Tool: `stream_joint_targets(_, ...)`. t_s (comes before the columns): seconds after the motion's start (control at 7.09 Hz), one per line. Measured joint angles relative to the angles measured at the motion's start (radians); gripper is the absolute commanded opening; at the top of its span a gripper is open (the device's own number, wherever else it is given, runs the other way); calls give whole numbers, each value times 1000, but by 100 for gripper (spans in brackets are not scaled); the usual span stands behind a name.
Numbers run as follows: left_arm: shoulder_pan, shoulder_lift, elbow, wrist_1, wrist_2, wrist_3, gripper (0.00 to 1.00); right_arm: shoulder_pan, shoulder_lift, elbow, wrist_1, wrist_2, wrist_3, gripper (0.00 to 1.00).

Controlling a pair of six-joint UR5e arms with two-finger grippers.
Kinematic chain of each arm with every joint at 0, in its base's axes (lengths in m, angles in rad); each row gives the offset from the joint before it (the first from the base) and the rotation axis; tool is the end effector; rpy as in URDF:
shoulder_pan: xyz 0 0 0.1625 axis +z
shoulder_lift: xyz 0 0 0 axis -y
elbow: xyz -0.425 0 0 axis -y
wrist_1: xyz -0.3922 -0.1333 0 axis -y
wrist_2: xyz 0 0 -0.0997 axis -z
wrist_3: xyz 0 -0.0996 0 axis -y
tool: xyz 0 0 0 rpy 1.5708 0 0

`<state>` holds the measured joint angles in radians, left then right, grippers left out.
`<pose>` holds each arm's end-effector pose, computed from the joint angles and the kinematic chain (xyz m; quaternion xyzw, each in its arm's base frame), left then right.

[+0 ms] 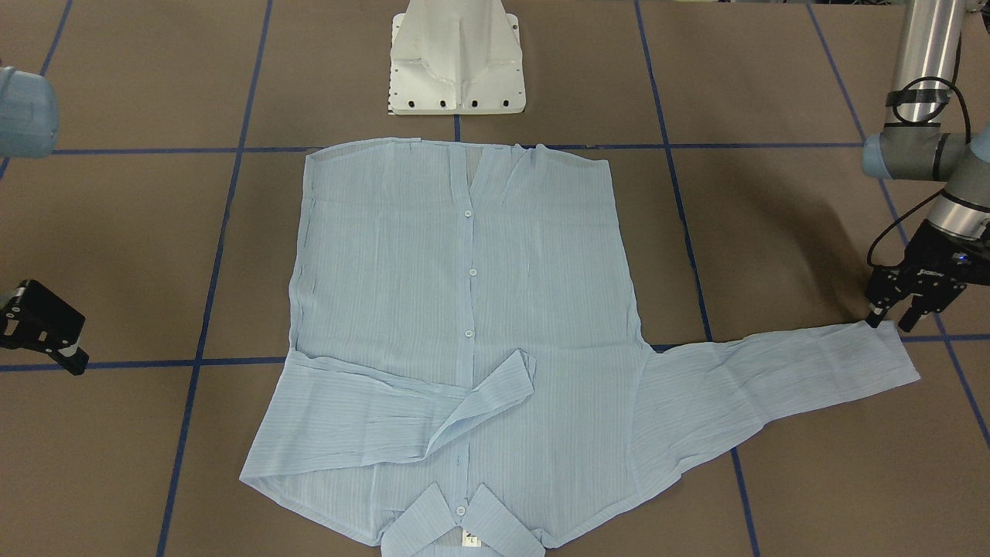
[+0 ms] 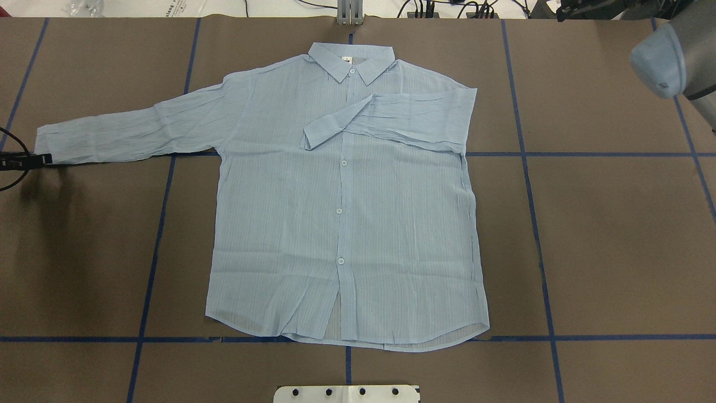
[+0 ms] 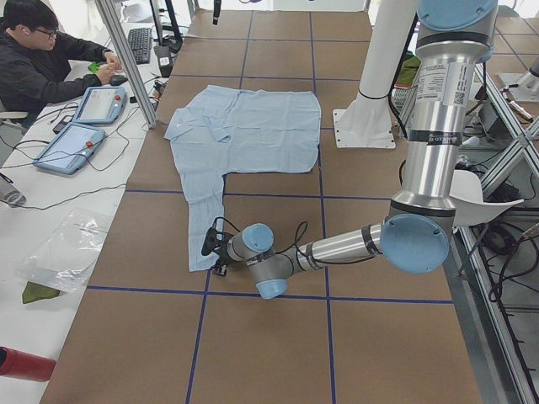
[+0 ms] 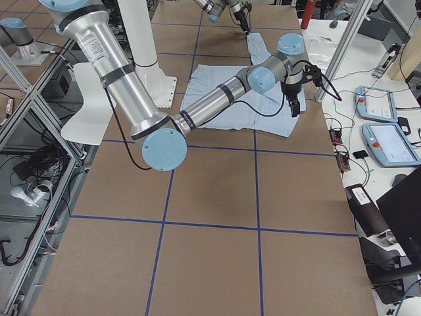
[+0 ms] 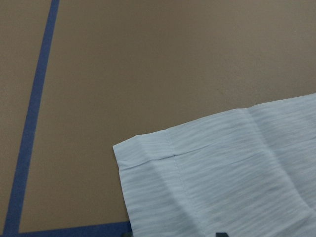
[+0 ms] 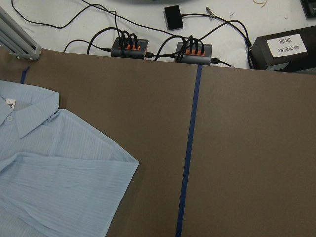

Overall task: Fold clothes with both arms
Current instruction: 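Release the sleeve and withdraw the right gripper while the left gripper grasps the other cuff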

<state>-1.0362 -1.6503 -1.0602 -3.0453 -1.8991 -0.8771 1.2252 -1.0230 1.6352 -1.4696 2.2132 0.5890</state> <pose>0.1787 -0.5005 0.7113 0.2823 0.4268 -0.0655 0.8567 -0.1577 -0.6552 0.2950 0.1625 -0.4134 -0.0015 0.8959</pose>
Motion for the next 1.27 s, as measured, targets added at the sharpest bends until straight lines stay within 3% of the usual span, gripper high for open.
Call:
stream_joint_targets(0.14,4,1,1,-1,0,1,38,0,0,1,0,-1,0,100)
stream_joint_targets(0.28,6,1,0,-1,0,0,8,0,0,1,0,-1,1,100)
stream_joint_targets(0.42,6,2,-1,-1,0,-1,0,0,0,2,0,-1,2,100)
stream_joint_targets(0.85,5,8,-21,-2,-18,8,0,-1,0,3,2,-1,9,100)
stream_joint_targets(1.27,-11,-23,-135,0,-136,7,0,-1,-3,5,7,0,15,100)
